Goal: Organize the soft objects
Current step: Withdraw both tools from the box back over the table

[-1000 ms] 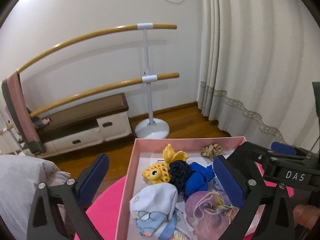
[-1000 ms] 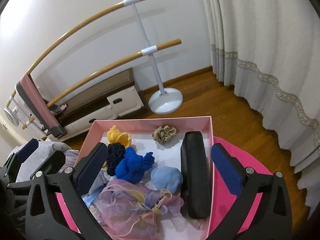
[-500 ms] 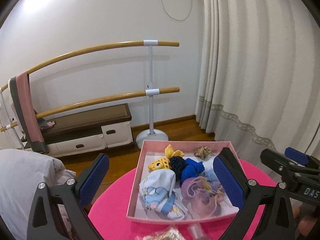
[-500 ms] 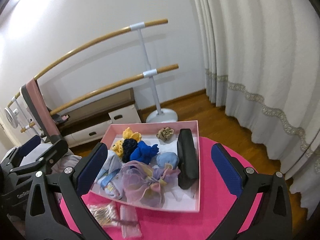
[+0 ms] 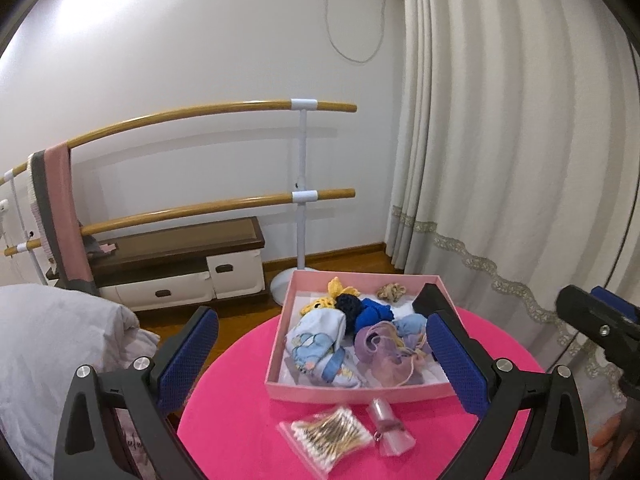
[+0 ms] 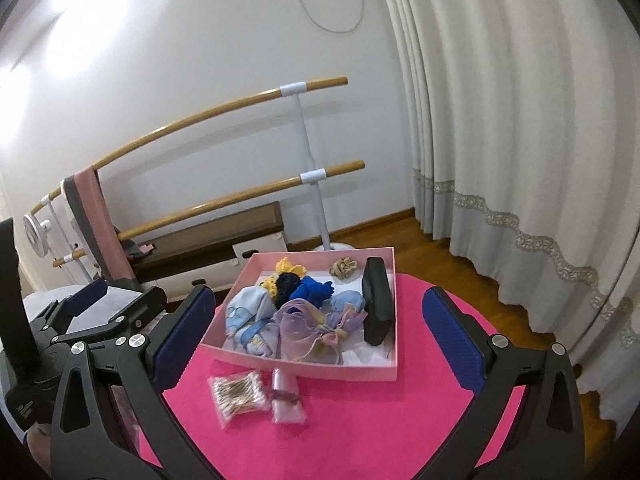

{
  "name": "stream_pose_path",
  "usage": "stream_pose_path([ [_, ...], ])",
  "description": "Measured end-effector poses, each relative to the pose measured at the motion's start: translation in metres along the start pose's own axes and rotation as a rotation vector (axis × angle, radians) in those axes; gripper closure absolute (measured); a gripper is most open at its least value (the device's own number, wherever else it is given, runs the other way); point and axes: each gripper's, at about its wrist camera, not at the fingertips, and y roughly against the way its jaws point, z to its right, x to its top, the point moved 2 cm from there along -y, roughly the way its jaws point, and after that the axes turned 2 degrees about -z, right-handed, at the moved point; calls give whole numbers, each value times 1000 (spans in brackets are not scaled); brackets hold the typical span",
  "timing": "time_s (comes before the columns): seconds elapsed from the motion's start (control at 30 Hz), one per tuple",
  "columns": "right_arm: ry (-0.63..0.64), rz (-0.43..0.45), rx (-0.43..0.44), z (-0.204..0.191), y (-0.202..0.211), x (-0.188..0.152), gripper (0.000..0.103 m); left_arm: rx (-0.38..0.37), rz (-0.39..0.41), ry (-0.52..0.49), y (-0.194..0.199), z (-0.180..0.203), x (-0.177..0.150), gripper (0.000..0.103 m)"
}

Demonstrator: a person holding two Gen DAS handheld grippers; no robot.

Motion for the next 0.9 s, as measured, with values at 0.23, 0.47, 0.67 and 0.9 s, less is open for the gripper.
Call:
stream_pose_path([
  [0.23,-3,15,10,-9,29,-23,0,42,-25,4,46,-10,-26,0],
  [0.47,19,-13,-7,-21,40,-52,0,59,-58,-17,85,-7,-48,0],
  [0.67,28,-50,-9,-27,44,-75,0,56,-86,-4,106,-9,-56,0],
  [0.9,25,-80,-11,-26,43,-89,0,63,-108,5,121,-15,-58,0],
])
